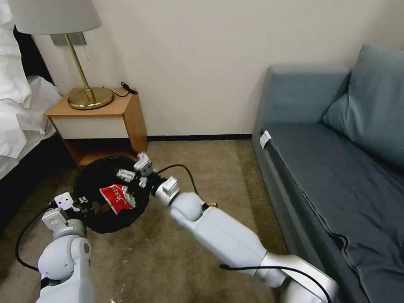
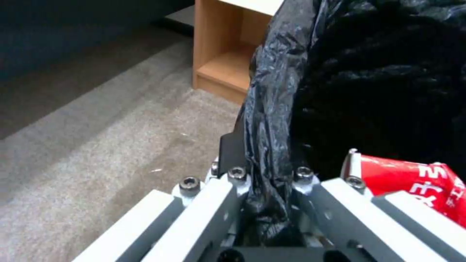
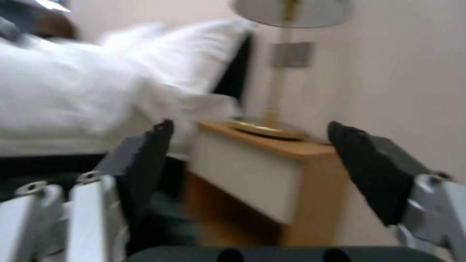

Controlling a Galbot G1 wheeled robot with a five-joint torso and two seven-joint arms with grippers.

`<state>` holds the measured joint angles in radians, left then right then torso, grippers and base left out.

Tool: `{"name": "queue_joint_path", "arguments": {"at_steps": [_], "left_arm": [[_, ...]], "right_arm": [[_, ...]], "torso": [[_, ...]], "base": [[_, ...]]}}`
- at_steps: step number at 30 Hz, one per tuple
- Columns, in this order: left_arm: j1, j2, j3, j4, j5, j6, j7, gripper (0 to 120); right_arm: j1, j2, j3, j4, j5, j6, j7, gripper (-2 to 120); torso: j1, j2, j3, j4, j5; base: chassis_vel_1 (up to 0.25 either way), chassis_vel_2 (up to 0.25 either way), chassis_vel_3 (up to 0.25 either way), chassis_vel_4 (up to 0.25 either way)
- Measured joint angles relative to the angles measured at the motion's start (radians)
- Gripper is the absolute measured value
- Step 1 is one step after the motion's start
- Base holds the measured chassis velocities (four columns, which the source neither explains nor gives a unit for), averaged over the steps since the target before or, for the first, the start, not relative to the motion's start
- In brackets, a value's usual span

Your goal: Pick up the trash bin, then pick up the garbage on the floor and place it into the trash bin.

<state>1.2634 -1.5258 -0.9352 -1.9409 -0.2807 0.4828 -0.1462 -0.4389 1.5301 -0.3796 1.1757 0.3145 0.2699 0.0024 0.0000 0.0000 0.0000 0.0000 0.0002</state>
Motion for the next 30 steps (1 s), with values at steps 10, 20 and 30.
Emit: {"name": "queue_joint_path", "arguments": {"at_steps": [10,20,30], "left_arm": [[0.035,-0.001,-0.016,-0.033,-0.011,-0.001,0.001,1],[0.067,-0.010,-0.009,-0.072,0.000,0.000,-0.007,1],[0.132,-0.021,-0.025,-0.088,0.000,-0.027,-0.002,1]], "right_arm": [[0.186,-0.098,0.012,-0.245,-0.154,-0.181,0.073,100],[0.228,-0.062,0.023,-0.484,-0.363,-0.238,0.058,100],[0.260,0.026,0.169,-0.688,-0.651,-0.219,-0.317,100]], "torso": [[0.000,0.000,0.000,-0.0004,-0.0001],[0.000,0.000,0.000,-0.0001,-0.0001],[0.000,0.000,0.000,0.0002,-0.0002]], "base": [[0.000,0.000,0.000,0.000],[0.000,0.000,0.000,0.000],[0.000,0.000,0.000,0.000]]}}
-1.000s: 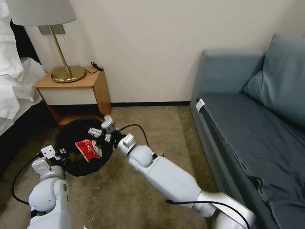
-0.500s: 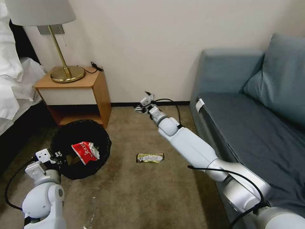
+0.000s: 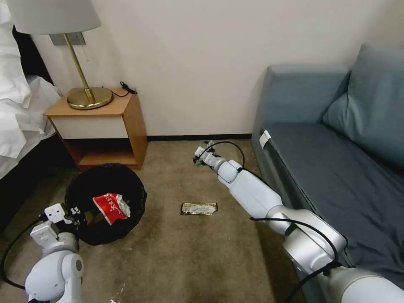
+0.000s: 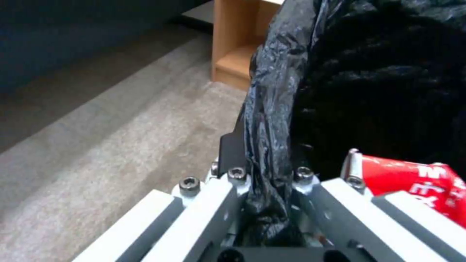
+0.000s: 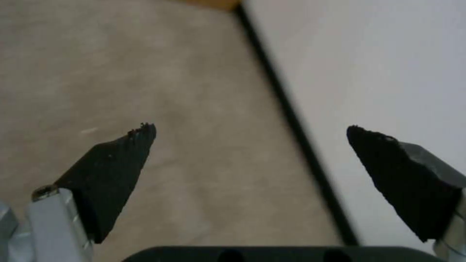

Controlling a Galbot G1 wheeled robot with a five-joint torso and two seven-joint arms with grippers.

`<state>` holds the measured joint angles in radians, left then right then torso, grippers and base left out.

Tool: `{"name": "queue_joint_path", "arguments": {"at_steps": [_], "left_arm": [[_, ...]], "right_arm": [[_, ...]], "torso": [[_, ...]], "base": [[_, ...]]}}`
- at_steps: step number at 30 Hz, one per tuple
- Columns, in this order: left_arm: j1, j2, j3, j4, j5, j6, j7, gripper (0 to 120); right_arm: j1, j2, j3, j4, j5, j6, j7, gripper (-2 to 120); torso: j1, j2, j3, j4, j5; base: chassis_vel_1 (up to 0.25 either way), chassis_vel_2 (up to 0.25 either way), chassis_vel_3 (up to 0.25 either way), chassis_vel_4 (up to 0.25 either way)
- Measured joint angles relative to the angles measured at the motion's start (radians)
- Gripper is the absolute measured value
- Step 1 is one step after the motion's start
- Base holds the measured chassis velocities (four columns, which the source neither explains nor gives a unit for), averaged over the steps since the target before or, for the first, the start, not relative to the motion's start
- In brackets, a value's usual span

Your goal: Pick up the trash bin, then pick up the garbage on the floor and place it into the trash bin.

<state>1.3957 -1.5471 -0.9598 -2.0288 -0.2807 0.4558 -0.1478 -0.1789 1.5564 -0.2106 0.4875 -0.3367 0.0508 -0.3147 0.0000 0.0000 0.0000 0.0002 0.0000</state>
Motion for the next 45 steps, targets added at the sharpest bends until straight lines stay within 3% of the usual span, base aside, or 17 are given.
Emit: {"name": "queue_joint_path", "arguments": {"at_steps": [3,9,16,22,45], "left_arm": [[0.013,-0.011,0.000,-0.001,0.002,-0.012,0.003,1],[0.023,-0.020,0.003,-0.008,0.011,-0.023,0.008,1],[0.025,-0.035,0.012,-0.021,0.029,-0.024,0.006,1],[0.044,-0.061,0.019,-0.033,0.058,-0.041,0.015,1],[0.089,-0.062,0.007,-0.064,0.056,-0.077,0.019,1]], "right_arm": [[0.012,0.029,0.036,-0.060,-0.065,-0.002,-0.084,100],[0.018,0.054,0.101,-0.151,-0.221,-0.008,-0.093,100],[-0.019,0.051,0.133,-0.185,-0.295,-0.014,-0.103,100],[-0.057,0.053,0.138,-0.206,-0.213,-0.005,-0.153,100],[-0.151,0.047,0.226,-0.270,-0.061,-0.026,-0.185,100]], "torso": [[0.000,0.000,0.000,-0.0002,-0.0001],[0.000,0.000,0.000,-0.0001,-0.0001],[0.000,0.000,0.000,-0.0005,0.0001],[0.000,0.000,0.000,-0.0003,0.0000],[0.000,0.000,0.000,-0.0002,0.0000]], "base": [[0.000,0.000,0.000,0.000],[0.000,0.000,0.000,0.000],[0.000,0.000,0.000,0.000],[0.000,0.000,0.000,0.000],[0.000,0.000,0.000,0.000]]}}
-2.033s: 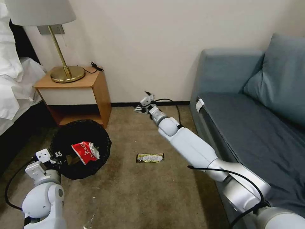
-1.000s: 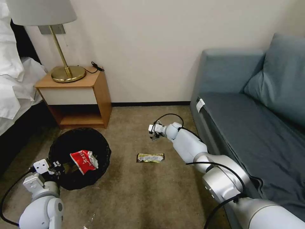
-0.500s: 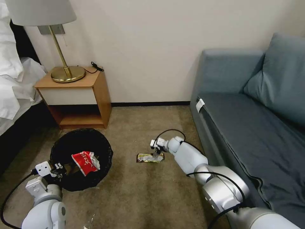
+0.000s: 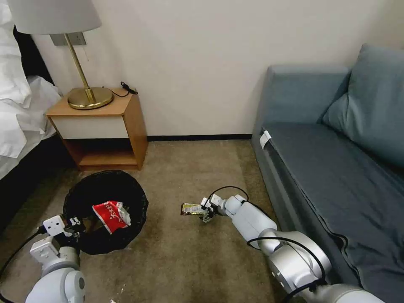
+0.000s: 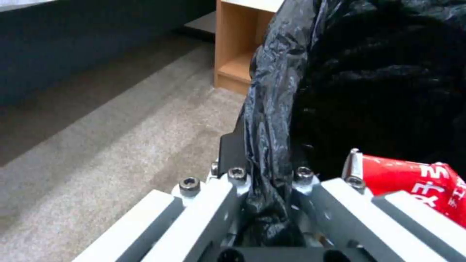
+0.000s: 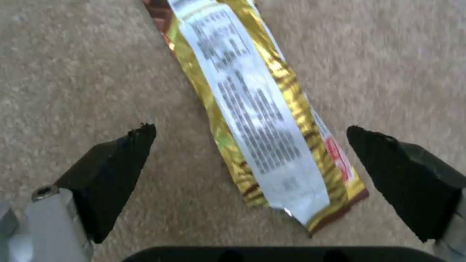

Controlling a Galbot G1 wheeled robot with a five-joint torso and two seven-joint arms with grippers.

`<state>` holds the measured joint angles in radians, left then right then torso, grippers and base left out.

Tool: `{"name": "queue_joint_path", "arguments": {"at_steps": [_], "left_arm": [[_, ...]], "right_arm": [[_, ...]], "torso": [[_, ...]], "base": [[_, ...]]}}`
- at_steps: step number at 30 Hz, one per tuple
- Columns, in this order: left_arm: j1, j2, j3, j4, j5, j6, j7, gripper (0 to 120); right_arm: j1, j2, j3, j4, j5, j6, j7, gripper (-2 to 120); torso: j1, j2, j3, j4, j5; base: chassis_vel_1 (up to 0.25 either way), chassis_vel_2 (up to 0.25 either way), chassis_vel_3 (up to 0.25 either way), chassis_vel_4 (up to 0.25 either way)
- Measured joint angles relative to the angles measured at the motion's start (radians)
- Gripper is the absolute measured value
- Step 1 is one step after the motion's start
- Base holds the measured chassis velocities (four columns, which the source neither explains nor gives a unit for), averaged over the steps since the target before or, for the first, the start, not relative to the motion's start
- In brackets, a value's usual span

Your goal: Pick up the trash bin, then pick up the garbage on the floor and place it into the trash bin.

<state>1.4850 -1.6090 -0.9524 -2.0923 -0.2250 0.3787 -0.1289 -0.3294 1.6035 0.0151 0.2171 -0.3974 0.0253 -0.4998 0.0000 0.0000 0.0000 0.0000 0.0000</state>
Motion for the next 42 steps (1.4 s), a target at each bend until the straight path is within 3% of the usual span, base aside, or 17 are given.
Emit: {"name": "queue_joint_path", "arguments": {"at_steps": [17,22,34,42], "left_arm": [[-0.005,0.001,0.011,0.012,0.011,-0.015,0.003,1],[-0.006,0.001,0.013,0.012,0.019,-0.016,0.003,1],[0.002,0.001,0.016,-0.007,0.029,-0.017,0.003,1],[-0.002,0.001,0.024,-0.010,0.035,-0.017,0.003,1]], "right_arm": [[-0.016,-0.007,0.011,-0.007,0.016,-0.013,0.005,99],[-0.016,0.004,0.019,0.008,0.046,-0.076,0.035,100],[-0.030,0.005,-0.011,0.029,0.100,-0.105,-0.060,100],[-0.023,0.005,-0.009,0.029,0.102,-0.092,-0.052,100]], "torso": [[0.000,0.000,0.000,-0.0001,0.0000],[0.000,0.000,0.000,0.0001,-0.0001],[0.000,0.000,0.000,0.0000,0.0000],[0.000,0.000,0.000,-0.0001,0.0000]], "base": [[0.000,0.000,0.000,0.000],[0.000,0.000,0.000,0.000],[0.000,0.000,0.000,0.000],[0.000,0.000,0.000,0.000]]}}
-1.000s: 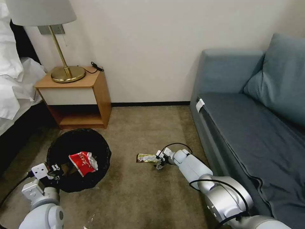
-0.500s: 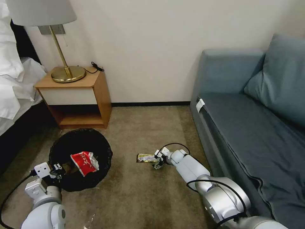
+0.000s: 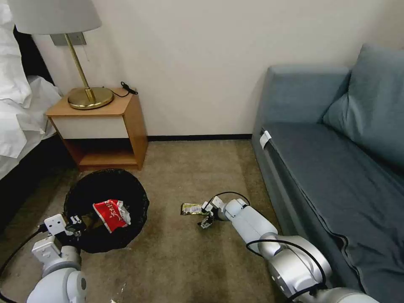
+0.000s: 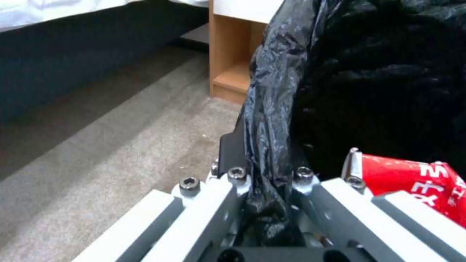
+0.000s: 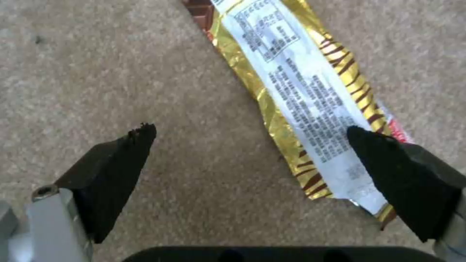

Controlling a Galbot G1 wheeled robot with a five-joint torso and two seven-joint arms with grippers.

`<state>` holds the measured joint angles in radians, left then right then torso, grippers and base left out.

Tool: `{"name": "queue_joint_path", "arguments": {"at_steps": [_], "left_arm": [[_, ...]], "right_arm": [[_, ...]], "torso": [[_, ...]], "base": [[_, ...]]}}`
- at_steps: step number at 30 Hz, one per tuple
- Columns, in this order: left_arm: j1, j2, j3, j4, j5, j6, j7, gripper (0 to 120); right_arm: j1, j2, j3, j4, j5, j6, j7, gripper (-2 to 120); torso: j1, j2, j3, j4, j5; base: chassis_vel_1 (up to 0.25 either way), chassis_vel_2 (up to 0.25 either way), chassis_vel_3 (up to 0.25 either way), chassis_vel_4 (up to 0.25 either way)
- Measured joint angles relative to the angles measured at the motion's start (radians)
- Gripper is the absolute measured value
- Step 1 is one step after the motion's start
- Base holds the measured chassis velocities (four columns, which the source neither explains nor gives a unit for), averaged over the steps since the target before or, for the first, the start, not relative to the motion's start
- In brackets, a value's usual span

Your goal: Pick up the trash bin, then pick up the garbage on the floor and place it into the trash bin.

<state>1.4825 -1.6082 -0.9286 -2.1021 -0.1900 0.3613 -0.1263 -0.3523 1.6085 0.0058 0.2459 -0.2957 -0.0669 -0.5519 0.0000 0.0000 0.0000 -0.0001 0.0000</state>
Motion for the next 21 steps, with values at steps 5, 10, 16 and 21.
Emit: {"name": "queue_joint_path", "arguments": {"at_steps": [5,10,16,21], "left_arm": [[-0.001,0.000,0.001,0.001,0.001,0.000,0.001,1],[-0.001,0.000,0.004,0.002,0.003,-0.001,0.002,1],[-0.003,0.000,0.007,0.003,0.005,-0.001,0.003,1],[-0.001,0.000,0.007,0.001,0.005,-0.003,0.004,1]], "right_arm": [[0.004,0.000,0.002,-0.003,-0.004,0.014,0.011,100],[0.008,0.000,0.009,-0.005,-0.005,0.016,0.034,100],[0.007,0.000,0.011,-0.005,-0.015,0.013,0.072,100],[-0.002,0.000,0.018,-0.008,-0.013,0.002,0.114,100]], "torso": [[0.000,0.000,0.000,0.0000,0.0001],[0.000,0.000,0.000,0.0001,0.0000],[0.000,0.000,0.000,0.0000,0.0000],[0.000,0.000,0.000,0.0000,0.0000]], "base": [[0.000,0.000,0.000,0.000],[0.000,0.000,0.000,0.000],[0.000,0.000,0.000,0.000],[0.000,0.000,0.000,0.000]]}}
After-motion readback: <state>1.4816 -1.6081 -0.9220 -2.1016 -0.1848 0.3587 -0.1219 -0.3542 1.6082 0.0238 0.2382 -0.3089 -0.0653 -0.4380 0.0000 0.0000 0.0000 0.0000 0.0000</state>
